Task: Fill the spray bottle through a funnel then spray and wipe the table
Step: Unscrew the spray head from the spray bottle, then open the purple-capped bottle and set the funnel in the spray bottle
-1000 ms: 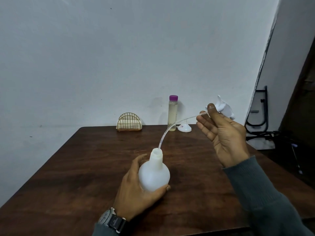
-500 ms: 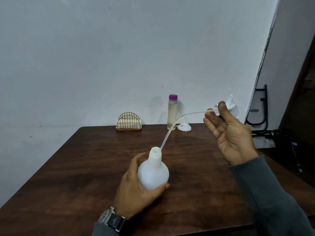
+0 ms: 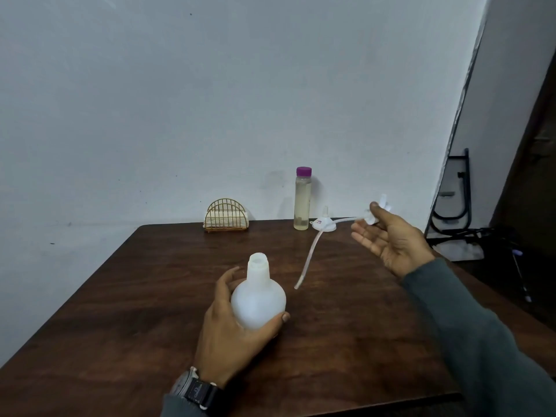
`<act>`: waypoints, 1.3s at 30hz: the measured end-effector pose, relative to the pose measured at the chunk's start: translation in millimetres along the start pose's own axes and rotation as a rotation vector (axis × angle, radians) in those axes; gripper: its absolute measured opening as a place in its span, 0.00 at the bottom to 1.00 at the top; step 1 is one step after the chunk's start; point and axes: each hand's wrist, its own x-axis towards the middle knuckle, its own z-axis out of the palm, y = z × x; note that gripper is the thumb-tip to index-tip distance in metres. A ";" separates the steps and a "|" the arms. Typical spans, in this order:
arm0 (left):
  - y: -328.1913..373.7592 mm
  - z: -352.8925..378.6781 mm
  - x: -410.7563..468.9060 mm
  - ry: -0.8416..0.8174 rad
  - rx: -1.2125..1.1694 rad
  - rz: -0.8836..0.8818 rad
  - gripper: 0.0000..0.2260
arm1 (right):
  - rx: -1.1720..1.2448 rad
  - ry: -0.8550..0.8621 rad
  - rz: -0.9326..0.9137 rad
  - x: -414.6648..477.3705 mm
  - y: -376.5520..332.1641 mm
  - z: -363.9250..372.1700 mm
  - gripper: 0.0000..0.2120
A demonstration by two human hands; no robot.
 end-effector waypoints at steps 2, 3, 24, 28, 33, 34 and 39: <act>0.4 -0.7 -0.9 -0.026 -0.002 -0.005 0.47 | -0.133 0.022 0.041 18.0 0.6 -1.1 0.11; 0.7 -1.1 -1.2 -0.041 0.000 -0.008 0.48 | -0.210 0.024 0.061 25.7 -0.7 -1.2 0.11; -0.7 0.9 -1.2 -0.149 0.068 -0.035 0.52 | -1.844 -0.324 -0.101 30.9 77.3 28.7 0.34; -1.4 2.6 -1.2 -0.181 0.056 -0.043 0.53 | -1.873 -0.354 -0.106 32.2 86.1 20.4 0.34; -1.3 4.5 0.5 -0.206 0.049 -0.057 0.50 | -1.893 -0.395 -0.136 34.2 88.7 15.8 0.32; -1.0 4.9 1.9 -0.210 0.047 -0.061 0.48 | -1.892 -0.401 -0.129 34.2 87.8 16.4 0.33; -1.8 2.5 26.8 -0.313 0.106 -0.075 0.53 | -1.923 -0.393 -0.104 37.9 69.8 25.9 0.30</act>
